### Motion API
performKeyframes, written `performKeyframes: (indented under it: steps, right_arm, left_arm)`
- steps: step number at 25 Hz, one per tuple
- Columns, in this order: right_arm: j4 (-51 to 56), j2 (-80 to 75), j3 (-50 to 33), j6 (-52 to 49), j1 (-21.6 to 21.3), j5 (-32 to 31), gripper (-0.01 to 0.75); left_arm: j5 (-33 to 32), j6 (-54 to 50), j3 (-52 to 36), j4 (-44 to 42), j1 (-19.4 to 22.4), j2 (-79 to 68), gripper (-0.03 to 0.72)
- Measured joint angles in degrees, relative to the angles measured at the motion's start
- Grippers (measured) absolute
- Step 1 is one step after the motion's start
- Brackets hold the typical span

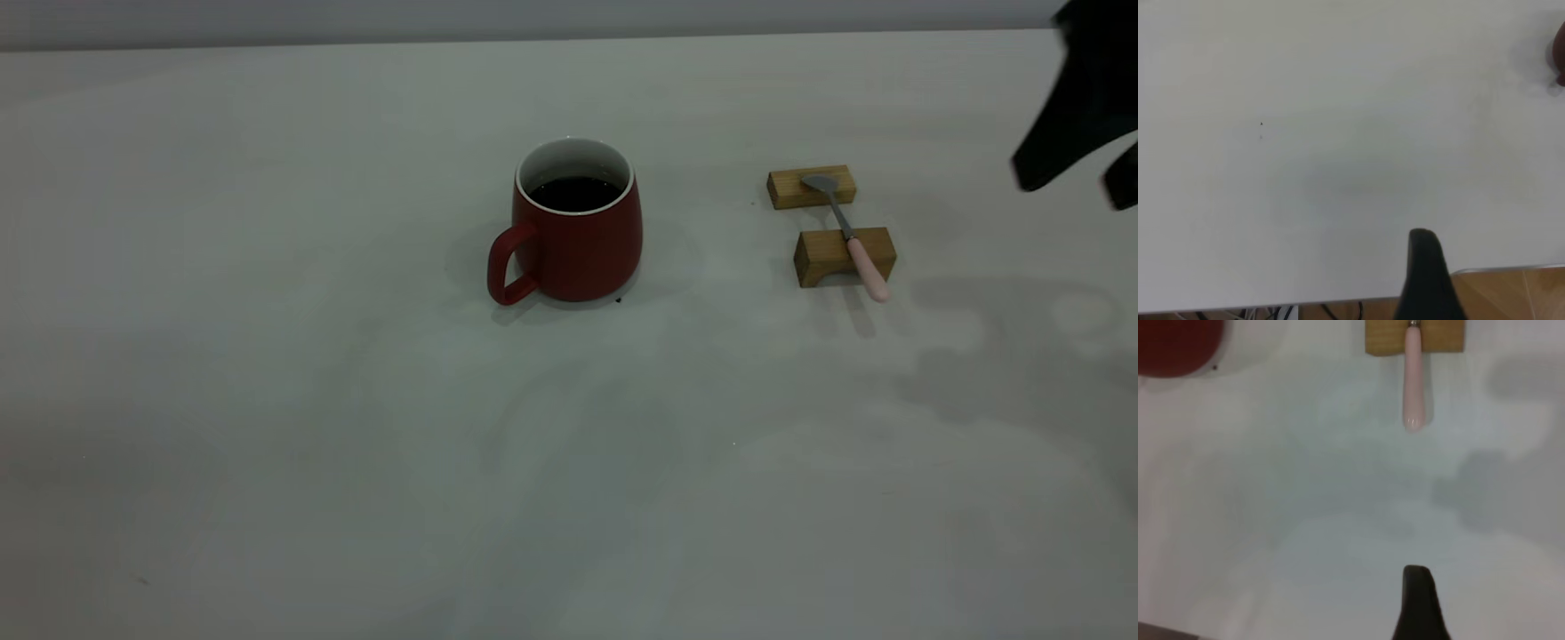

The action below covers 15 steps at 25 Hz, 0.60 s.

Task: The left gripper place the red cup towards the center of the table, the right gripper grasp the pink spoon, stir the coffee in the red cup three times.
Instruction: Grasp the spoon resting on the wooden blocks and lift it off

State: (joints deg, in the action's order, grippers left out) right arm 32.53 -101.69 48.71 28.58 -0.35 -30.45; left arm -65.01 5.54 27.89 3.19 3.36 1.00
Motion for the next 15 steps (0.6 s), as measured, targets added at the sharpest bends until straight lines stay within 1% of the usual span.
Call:
performKeyframes:
  steps: [3,9,15]
  right_arm:
    - [-0.37,-6.14,4.72,0.33,1.45,-0.11,0.591]
    - [-3.81,-16.46,13.58,0.66,7.52,0.00,0.591]
    - [-6.92,-24.53,20.33,-0.84,8.98,0.00,0.591]
  left_arm:
    - [0.00,0.00,0.00,0.00,0.00,0.00,0.586]
    - [0.00,0.00,0.00,0.00,0.00,0.00,0.586]
    - [0.00,0.00,0.00,0.00,0.00,0.00,0.586]
